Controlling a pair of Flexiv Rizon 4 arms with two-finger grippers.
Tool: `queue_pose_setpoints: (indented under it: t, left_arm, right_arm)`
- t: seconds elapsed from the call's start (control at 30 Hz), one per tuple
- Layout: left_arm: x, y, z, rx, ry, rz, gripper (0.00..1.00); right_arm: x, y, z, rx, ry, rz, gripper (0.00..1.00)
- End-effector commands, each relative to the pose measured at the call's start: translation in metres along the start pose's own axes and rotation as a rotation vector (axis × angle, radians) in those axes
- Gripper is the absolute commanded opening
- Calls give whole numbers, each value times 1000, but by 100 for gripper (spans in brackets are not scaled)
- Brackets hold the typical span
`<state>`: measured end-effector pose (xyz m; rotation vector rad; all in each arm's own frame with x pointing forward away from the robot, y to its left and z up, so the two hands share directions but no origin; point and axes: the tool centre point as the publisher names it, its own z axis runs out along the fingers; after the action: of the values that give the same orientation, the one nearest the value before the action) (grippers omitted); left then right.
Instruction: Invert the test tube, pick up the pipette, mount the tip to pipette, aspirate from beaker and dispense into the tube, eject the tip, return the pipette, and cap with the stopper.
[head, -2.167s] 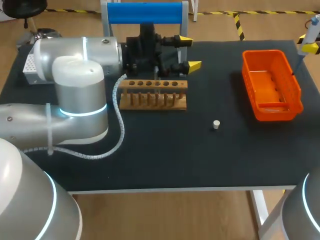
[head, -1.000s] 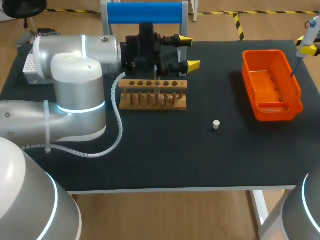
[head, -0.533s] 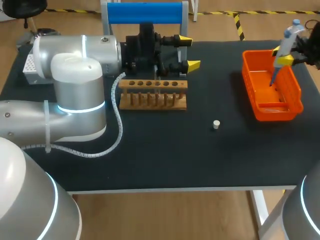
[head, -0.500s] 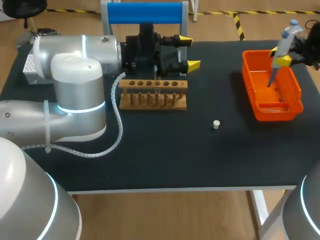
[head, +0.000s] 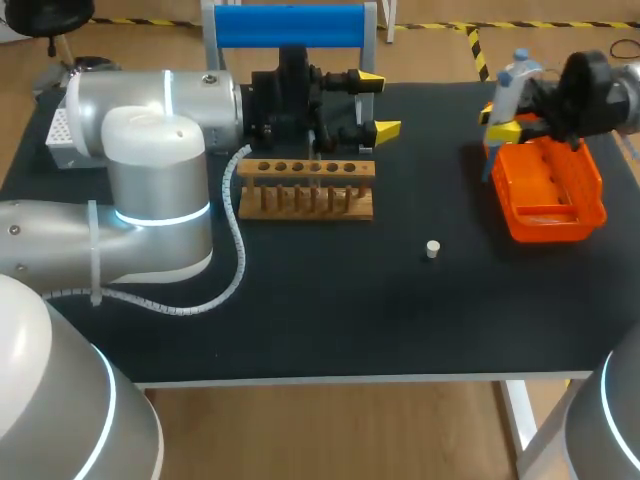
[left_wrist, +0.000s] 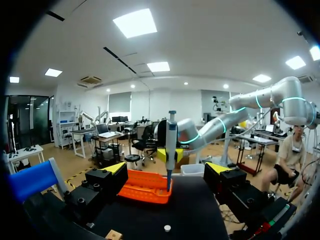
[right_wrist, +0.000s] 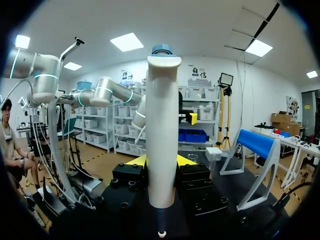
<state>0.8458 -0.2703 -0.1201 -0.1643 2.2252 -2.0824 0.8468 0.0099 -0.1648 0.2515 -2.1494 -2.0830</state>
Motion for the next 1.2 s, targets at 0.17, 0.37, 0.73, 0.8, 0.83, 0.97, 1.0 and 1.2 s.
queue_pose_setpoints:
  t: [0.17, 0.37, 0.73, 0.8, 0.83, 0.97, 1.0, 1.2]
  left_arm:
    - [0, 1, 1, 1, 0, 1, 100]
    - [0, 1, 1, 1, 0, 1, 100]
    - [0, 1, 1, 1, 0, 1, 100]
    - [0, 1, 1, 1, 0, 1, 100]
    - [0, 1, 1, 1, 0, 1, 100]
    - [0, 1, 1, 1, 0, 1, 100]
    - [0, 1, 1, 1, 0, 1, 100]
    - [0, 1, 1, 1, 0, 1, 100]
  right_arm:
    - [1, -1, 43, -2, -11, 12, 0]
    - [-3, 2, 68, -3, -11, 16, 0]
    - [-7, -4, 97, 18, -7, 37, 0]
    - [-8, -5, 101, 21, -6, 39, 0]
    - [-9, -5, 103, 22, -6, 39, 0]
    - [-12, -4, 112, 32, -2, 33, 0]
    - [-13, -3, 114, 33, -2, 32, 0]
    - [-17, 0, 129, 37, 0, 23, 0]
